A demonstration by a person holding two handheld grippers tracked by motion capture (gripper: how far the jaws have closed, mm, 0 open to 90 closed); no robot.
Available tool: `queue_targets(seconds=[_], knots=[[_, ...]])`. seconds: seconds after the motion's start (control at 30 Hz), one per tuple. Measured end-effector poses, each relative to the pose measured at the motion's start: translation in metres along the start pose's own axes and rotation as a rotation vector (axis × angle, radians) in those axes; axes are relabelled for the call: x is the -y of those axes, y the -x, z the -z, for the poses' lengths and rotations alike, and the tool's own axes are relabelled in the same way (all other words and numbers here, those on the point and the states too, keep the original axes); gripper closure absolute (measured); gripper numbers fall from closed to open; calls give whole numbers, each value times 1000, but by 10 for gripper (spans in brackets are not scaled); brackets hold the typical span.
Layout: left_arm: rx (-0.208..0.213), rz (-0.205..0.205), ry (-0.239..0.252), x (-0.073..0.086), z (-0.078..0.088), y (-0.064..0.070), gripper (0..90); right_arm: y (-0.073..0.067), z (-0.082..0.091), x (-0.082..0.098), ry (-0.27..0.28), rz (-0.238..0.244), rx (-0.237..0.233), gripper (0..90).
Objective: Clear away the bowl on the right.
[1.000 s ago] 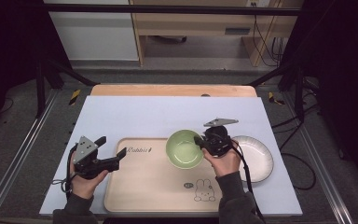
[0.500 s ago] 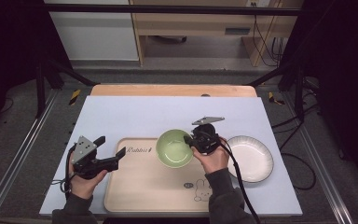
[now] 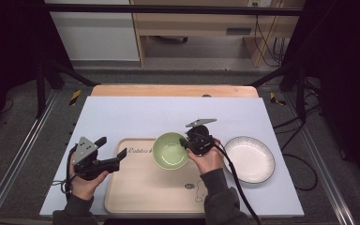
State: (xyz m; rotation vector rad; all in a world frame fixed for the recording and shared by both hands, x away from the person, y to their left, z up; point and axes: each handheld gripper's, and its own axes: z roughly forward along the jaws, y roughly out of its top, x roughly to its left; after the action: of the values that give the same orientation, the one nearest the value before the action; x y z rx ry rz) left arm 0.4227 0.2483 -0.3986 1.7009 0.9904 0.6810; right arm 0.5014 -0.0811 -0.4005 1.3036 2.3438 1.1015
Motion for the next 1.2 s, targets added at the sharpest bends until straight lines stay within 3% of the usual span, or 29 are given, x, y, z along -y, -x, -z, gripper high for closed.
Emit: queue_targets(seconds=[0.47,1.2], knots=[[2,-3,-1,0,0,0,139,-1,-19,3,-45,-14,2,828],[2,-2,-4,1,-1,0,139,1,-34,7,-79,-19,-2,827]])
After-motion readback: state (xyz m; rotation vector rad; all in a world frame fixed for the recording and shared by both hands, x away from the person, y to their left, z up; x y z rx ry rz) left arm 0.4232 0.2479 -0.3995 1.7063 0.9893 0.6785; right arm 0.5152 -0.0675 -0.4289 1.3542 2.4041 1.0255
